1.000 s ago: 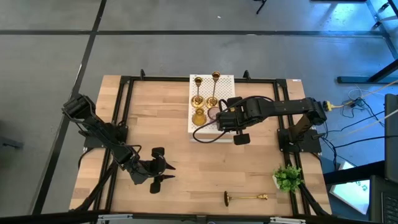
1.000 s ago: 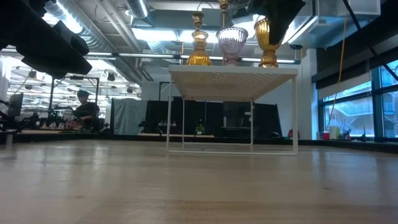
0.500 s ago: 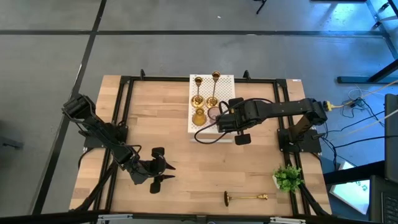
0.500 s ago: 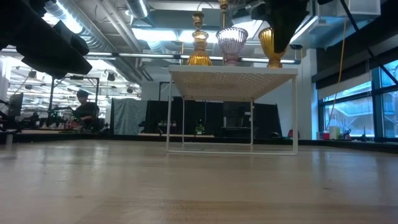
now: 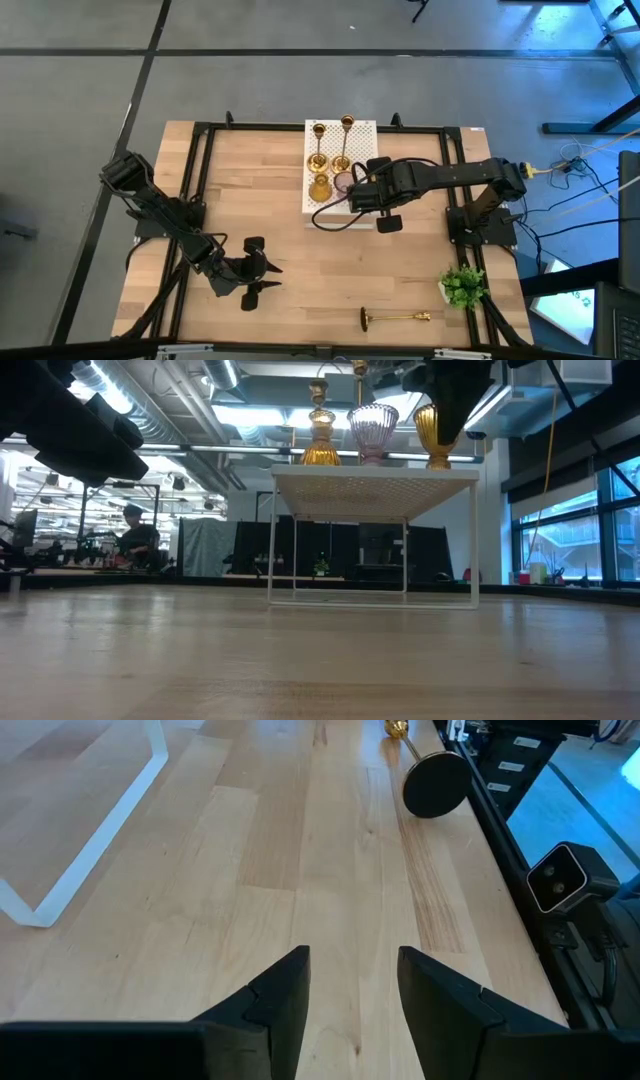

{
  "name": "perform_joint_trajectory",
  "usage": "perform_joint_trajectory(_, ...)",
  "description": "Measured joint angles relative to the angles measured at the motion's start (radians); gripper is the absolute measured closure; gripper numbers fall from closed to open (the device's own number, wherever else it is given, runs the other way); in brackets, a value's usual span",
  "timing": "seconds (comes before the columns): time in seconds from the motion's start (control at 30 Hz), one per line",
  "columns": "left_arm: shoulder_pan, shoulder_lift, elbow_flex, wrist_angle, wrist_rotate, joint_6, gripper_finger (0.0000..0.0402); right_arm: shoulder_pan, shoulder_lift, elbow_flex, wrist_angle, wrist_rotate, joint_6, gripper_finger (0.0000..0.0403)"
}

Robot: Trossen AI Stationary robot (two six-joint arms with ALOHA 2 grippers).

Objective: Pick & Place candle stick holders
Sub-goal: Put the yellow glass candlestick holder

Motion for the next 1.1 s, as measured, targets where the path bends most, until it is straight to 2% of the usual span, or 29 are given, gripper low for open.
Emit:
perform_joint_trajectory(0.6, 0.003, 0.077, 0.000, 0.038, -0.002, -0.018, 0.0254, 0.000, 0.000, 0.000, -0.001, 0.000, 0.000, 0.0372)
perform_joint_trajectory(1.1, 0.003, 0.079, 0.000, 0.040, 0.002, -0.018, 0.0254, 0.000, 0.000, 0.000, -0.001, -0.004, 0.000, 0.0372)
